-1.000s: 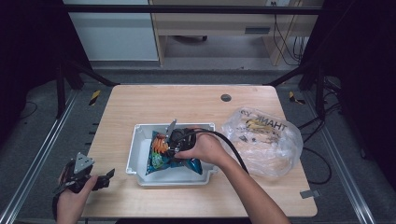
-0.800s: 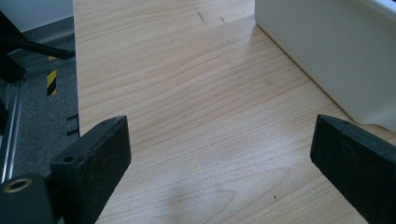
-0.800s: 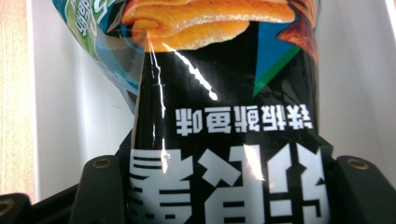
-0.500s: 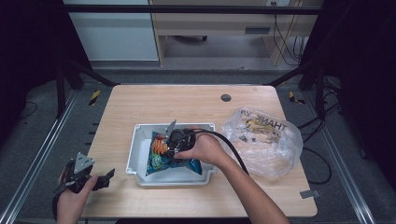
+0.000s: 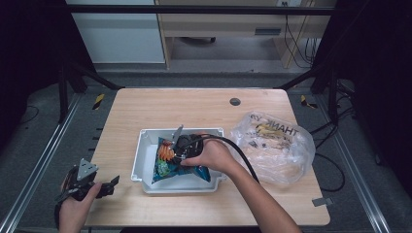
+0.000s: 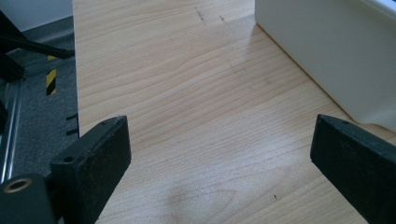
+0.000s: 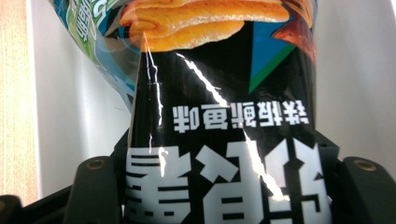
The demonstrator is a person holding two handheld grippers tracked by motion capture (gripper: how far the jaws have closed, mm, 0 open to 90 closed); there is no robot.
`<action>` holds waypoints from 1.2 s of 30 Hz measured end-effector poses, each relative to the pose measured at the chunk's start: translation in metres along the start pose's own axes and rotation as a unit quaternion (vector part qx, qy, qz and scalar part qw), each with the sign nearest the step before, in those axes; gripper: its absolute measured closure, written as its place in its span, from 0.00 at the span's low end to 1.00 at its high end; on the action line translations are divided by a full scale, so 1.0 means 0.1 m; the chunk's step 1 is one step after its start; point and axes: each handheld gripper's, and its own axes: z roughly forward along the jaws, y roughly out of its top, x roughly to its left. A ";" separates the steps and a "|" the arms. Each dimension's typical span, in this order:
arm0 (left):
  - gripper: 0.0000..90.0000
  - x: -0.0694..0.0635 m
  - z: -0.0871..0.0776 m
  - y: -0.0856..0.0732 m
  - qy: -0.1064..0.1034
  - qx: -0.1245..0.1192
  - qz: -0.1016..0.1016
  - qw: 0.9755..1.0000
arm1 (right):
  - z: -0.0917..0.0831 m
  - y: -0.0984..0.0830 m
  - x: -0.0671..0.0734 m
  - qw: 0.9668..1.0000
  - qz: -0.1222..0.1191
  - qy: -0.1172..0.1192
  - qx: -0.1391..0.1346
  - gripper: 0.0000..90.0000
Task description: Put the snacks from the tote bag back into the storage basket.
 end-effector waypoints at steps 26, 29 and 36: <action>0.05 0.00 0.01 0.00 -0.001 0.003 0.000 1.000 | -0.27 -0.03 0.05 0.999 0.008 -0.027 -0.025 0.15; 0.05 0.00 0.01 0.00 -0.001 0.003 0.001 1.000 | -0.32 -0.03 0.05 0.999 0.007 -0.031 -0.029 0.14; 0.05 0.00 0.01 0.00 -0.001 0.003 0.000 1.000 | -0.38 -0.04 0.04 0.998 0.013 -0.038 -0.043 0.13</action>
